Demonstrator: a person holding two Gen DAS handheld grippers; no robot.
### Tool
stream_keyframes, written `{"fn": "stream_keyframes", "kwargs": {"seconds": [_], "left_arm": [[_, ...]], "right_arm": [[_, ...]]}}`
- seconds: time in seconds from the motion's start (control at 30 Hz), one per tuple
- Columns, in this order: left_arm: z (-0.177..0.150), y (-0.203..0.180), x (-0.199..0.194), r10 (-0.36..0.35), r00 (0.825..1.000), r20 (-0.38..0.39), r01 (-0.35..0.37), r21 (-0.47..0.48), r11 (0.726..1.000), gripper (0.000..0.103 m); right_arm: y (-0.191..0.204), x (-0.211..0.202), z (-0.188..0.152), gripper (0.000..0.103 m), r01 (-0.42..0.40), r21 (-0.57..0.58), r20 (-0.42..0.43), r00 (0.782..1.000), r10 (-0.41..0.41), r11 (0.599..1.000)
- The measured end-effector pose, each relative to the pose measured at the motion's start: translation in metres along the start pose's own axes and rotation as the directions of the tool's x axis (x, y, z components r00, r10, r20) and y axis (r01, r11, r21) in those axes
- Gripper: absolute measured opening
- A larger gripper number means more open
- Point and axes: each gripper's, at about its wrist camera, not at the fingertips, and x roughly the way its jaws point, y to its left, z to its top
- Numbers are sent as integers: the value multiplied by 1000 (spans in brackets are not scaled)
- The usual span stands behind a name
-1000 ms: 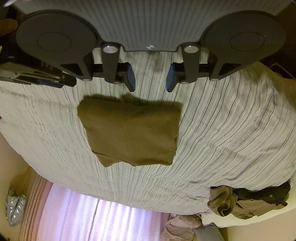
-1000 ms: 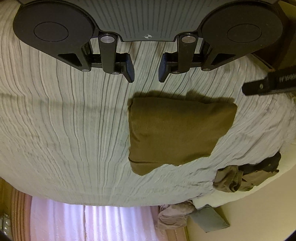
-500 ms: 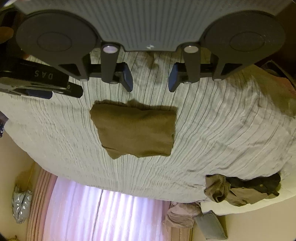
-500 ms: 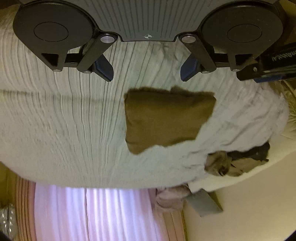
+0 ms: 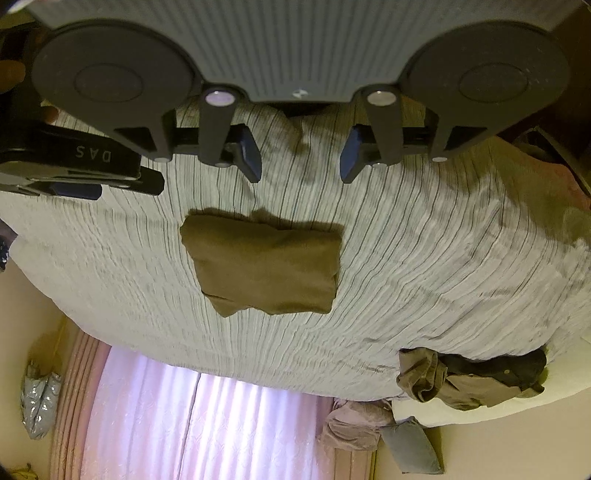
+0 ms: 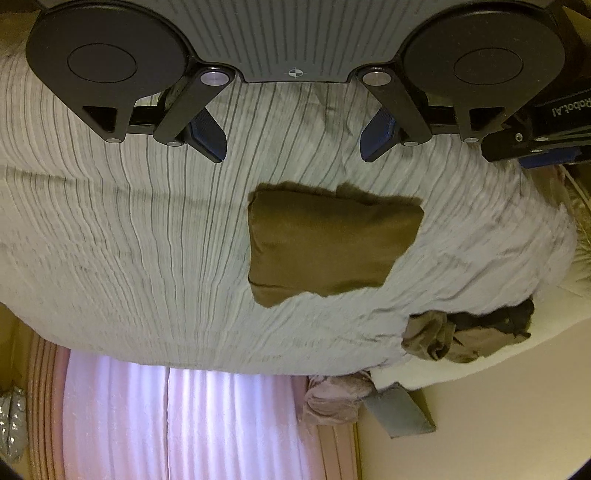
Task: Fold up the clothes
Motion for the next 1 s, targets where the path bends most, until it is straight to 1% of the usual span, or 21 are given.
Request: {"fn": "stream_keyframes", "kwargs": {"seconds": [0.27, 0.43, 1.0], "left_arm": [[-5, 5, 13, -3, 999, -39, 2, -28, 1000, 47], [-7, 3, 25, -9, 997, -72, 7, -34, 999, 47], [0, 10, 75, -23, 985, -174, 10, -72, 997, 48]], "right_arm": [[4, 12, -5, 83, 21, -25, -50, 999, -22, 999], [1, 23, -7, 83, 29, -14, -79, 996, -30, 999], [-11, 63, -6, 83, 40, 1, -160, 986, -39, 999]]}}
